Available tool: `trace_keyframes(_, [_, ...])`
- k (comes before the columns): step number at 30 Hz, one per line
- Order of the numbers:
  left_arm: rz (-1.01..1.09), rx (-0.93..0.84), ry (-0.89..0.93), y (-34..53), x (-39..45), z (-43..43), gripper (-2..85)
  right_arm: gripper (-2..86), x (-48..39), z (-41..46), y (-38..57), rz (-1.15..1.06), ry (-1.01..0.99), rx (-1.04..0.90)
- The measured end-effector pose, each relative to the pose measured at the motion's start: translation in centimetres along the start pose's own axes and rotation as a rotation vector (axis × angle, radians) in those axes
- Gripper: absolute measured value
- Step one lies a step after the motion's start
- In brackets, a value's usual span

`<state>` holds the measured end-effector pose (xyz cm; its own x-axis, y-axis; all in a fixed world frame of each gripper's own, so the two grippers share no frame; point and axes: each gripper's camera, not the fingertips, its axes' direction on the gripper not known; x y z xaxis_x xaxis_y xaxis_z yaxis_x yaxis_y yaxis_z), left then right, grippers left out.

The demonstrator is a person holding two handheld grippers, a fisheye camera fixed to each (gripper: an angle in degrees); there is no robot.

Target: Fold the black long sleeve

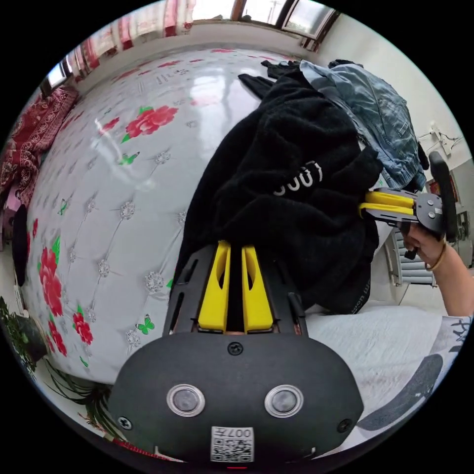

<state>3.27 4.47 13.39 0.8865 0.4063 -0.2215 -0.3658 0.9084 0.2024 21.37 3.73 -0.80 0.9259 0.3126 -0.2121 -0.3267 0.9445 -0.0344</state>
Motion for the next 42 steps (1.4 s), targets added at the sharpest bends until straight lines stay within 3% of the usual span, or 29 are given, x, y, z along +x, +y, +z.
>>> trace_keyframes(4, [-0.084,0.167,-0.024,1.5,-1.4,-3.8,1.2,2.6,-0.1,-2.5,-0.6,-0.093,-0.155,0.071])
trace_keyframes(13, [-0.27,0.716,0.196,8.8,-7.3,-17.5,-0.7,4.2,-10.6,-13.8,-2.1,-0.585,-0.592,0.333])
trace_keyframes(17, [-0.218,1.059,0.142,16.4,-6.6,-25.6,-0.8,7.3,-10.7,-17.5,-1.1,-0.617,-0.48,0.456])
trace_keyframes(21, [0.007,1.323,0.048,22.5,-3.1,-33.2,-0.9,9.9,-5.5,-17.4,-1.3,-0.434,-0.204,0.558])
trace_keyframes(27, [0.116,1.608,-0.12,27.3,1.2,-38.6,-1.0,13.6,-4.6,-13.6,-8.3,-0.356,-0.05,0.419])
trace_keyframes(31, [0.114,1.551,-0.17,25.7,1.3,-41.7,-1.0,14.4,-8.5,-15.0,-11.3,-0.407,-0.173,0.485])
trace_keyframes(34, [0.085,1.423,-0.102,21.3,0.1,-41.5,-1.0,15.1,-15.2,-15.6,-14.1,-0.591,-0.245,0.502])
trace_keyframes(37, [0.144,1.545,-0.01,20.9,-0.1,-40.9,-1.0,15.2,-22.8,-11.9,-18.3,-0.708,-0.249,0.326])
trace_keyframes(41, [0.013,1.526,-0.254,19.6,1.7,-41.3,-1.0,12.8,-29.9,0.1,-20.0,-0.775,0.054,-0.089])
trace_keyframes(42, [-0.023,1.441,-0.283,18.2,1.6,-40.6,-1.0,11.4,-29.5,-0.2,-18.7,-0.785,0.008,0.029])
